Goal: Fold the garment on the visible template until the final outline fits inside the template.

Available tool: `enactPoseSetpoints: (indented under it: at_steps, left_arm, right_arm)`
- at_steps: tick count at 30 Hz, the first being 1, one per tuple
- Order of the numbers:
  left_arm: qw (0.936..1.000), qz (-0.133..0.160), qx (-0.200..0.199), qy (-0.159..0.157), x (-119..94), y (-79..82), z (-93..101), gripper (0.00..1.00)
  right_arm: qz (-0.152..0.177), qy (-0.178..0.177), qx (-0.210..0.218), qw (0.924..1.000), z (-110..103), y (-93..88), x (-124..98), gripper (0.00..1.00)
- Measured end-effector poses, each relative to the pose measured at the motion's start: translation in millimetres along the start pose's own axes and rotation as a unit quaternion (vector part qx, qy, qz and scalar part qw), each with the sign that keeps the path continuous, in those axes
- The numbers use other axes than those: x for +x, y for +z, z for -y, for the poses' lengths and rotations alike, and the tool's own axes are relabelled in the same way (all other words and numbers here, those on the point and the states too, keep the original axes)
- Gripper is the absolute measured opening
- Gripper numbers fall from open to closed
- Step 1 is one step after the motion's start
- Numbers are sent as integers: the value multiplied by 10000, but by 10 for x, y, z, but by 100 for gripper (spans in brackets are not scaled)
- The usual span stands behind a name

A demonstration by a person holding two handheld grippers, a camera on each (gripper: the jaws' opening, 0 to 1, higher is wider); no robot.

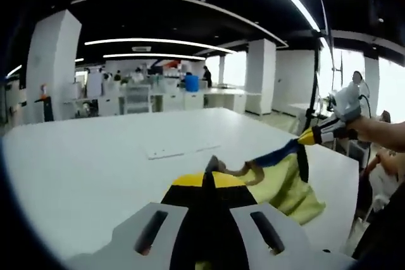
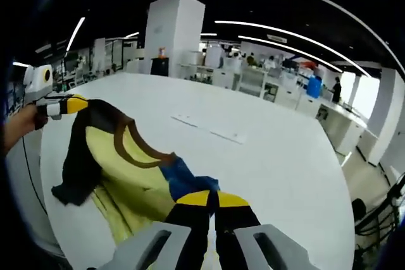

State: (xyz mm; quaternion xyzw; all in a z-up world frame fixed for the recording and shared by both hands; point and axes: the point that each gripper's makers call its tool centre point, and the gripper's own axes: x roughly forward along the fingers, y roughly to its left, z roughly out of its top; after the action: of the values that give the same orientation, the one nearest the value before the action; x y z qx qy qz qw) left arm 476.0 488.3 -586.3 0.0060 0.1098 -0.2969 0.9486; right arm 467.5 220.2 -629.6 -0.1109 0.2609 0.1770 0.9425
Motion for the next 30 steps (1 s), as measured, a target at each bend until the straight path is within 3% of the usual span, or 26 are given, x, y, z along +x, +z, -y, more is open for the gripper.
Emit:
enactPoseSetpoints:
  at_steps: [7,12,17,19,22,28,30]
  left_arm:
    - [9998,163,-54,78,292,150,-204,0]
    - [9993,269,-178,183,516,165,-363,0]
    - [9991,249,-164,311,793,64,-525,0]
    - [9989,194,-253,344,903,-4,-596,0]
    - [9984,52,-383,413,1043,-145,-710,0]
    - [9986,-125,-227,469,1315,-354,-869,0]
    - [9968,-244,86,751,1364,-416,-971,0]
  right_arm:
    - [-14,-232,91,9997,195,103,168,0]
    - [-22,-440,499,9978,389,98,322,0]
    - [-53,-571,645,9963,533,63,531,0]
    - [-38,-570,999,9934,577,47,627,0]
    - [-77,-586,1121,9919,662,24,768,0]
    - [-224,-676,1196,9903,795,-66,1068,0]
    - [-230,-679,1272,9893,821,-99,1170,0]
